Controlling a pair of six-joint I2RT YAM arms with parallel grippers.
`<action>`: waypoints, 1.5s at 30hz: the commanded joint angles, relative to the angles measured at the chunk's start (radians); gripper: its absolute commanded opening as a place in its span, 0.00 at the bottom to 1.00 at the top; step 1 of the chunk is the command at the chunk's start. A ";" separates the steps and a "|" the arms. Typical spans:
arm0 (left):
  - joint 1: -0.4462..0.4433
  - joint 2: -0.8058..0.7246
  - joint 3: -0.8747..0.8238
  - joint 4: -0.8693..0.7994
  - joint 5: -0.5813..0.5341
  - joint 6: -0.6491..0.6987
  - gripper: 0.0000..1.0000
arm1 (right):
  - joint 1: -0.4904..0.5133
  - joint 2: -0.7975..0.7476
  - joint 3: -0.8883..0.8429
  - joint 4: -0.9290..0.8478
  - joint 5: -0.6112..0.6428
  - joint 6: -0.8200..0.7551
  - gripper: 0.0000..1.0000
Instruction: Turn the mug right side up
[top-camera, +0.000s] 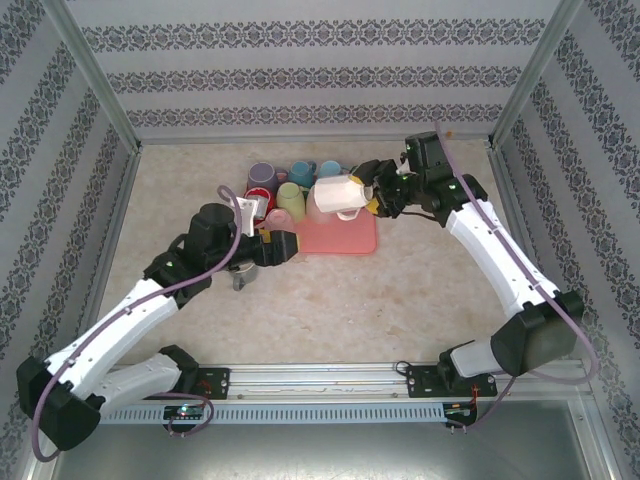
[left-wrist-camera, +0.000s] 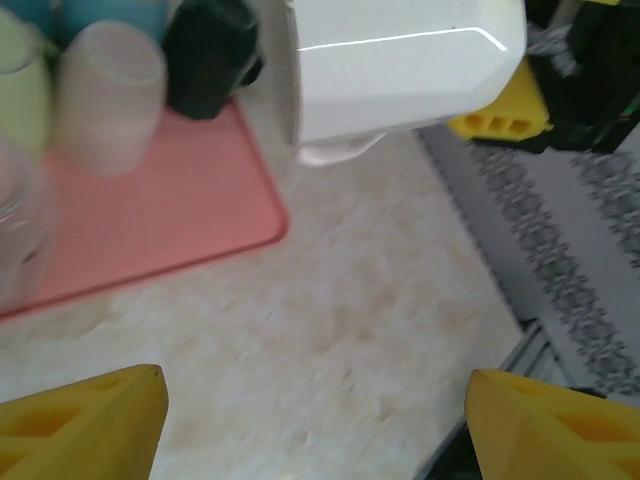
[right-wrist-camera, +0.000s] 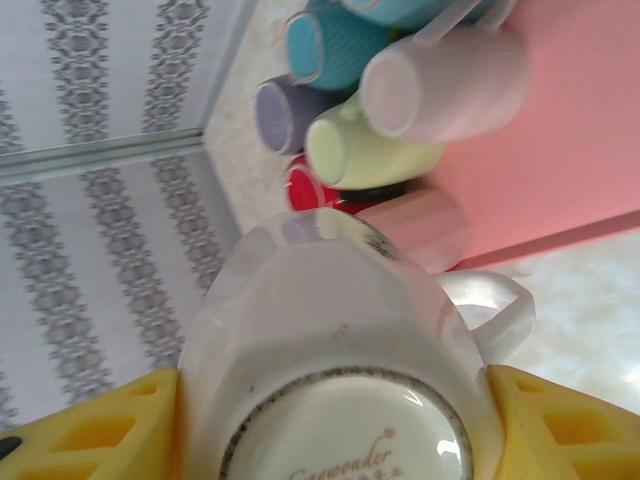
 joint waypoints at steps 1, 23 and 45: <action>0.028 0.058 -0.054 0.520 0.130 -0.115 0.79 | -0.010 -0.063 -0.006 0.204 -0.145 0.195 0.40; 0.128 0.297 -0.195 1.353 0.470 -0.255 0.78 | 0.044 -0.192 0.055 0.215 -0.282 0.383 0.38; 0.121 0.348 -0.120 1.355 0.482 -0.194 0.59 | 0.104 -0.253 -0.027 0.256 -0.243 0.421 0.35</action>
